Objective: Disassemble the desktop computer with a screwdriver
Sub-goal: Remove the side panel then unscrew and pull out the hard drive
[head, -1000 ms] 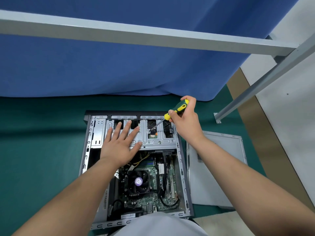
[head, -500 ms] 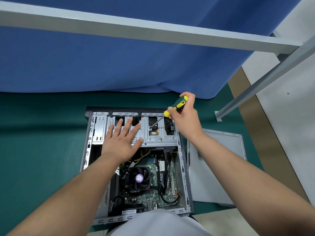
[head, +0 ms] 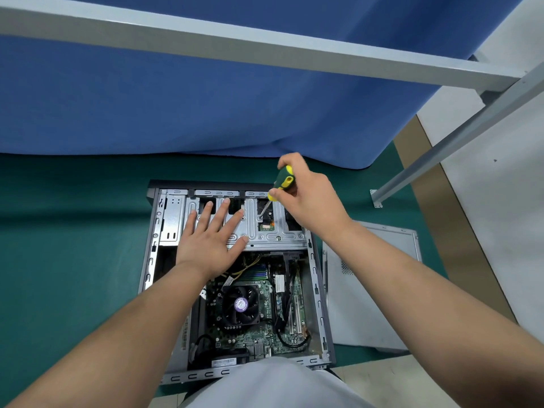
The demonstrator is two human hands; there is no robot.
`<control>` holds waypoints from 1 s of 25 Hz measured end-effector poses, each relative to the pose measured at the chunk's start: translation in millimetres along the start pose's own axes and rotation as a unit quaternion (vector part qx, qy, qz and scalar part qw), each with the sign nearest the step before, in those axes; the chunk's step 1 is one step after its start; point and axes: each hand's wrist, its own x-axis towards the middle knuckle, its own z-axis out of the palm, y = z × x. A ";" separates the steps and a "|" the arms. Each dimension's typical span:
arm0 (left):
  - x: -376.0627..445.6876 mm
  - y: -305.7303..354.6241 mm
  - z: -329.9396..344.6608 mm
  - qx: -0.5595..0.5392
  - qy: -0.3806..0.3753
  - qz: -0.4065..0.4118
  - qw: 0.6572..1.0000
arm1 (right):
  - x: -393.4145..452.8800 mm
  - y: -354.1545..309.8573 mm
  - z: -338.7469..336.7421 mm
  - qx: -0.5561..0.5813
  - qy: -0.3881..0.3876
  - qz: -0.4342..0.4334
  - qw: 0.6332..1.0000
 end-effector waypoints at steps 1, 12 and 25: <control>-0.2 0.0 0.0 -0.001 0.002 -0.001 1.000 | 3.3 -6.2 -2.0 -0.033 -0.017 -0.020 0.999; -1.0 1.1 -0.9 -0.005 -0.007 -0.008 1.000 | 33.4 -34.3 -10.6 -0.328 -0.009 -0.119 0.937; -0.8 1.4 -0.6 -0.009 -0.005 -0.010 1.000 | 40.6 -30.0 -27.7 -0.310 -0.074 -0.156 0.935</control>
